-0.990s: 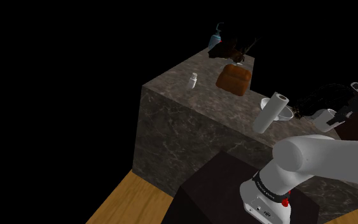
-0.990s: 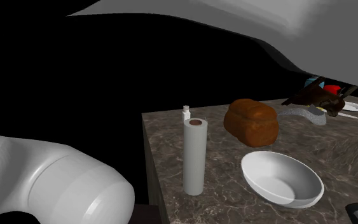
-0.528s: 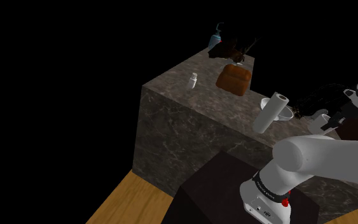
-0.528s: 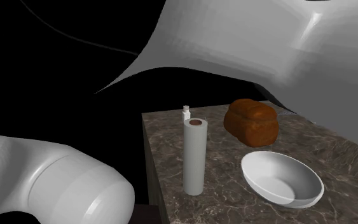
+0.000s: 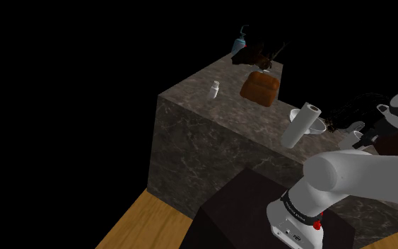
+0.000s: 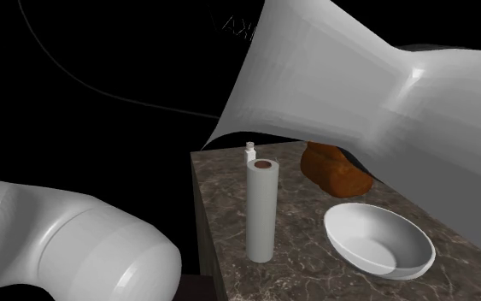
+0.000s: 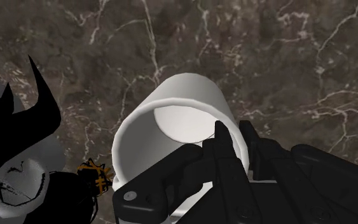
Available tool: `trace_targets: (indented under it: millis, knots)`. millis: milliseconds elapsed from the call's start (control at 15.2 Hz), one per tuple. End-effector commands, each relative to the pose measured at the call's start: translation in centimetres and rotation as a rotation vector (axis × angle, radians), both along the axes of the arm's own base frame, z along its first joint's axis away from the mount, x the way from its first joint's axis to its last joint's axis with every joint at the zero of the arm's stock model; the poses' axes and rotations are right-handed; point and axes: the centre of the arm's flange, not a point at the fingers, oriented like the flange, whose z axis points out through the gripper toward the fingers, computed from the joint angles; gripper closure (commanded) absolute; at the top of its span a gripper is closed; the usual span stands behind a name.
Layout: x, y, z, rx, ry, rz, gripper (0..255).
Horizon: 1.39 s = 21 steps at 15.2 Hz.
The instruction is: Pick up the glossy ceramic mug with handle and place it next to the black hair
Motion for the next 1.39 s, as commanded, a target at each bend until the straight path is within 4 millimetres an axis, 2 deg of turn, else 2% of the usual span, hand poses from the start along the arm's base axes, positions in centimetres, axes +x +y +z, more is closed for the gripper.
trace_targets:
  millis: [0,198,264,594,858,1320]
  knots:
    - [0.0,0.0,0.0,0.0,0.0,0.0,255]
    - [0.0,0.0,0.0,0.0,0.0,0.0,255]
    - [0.0,0.0,0.0,0.0,0.0,0.0,0]
    - [0.0,0.0,0.0,0.0,0.0,0.0,0]
    - [-0.8,0.3,4.9,0.0,0.0,0.0,0]
    - [-0.8,0.3,4.9,0.0,0.0,0.0,0]
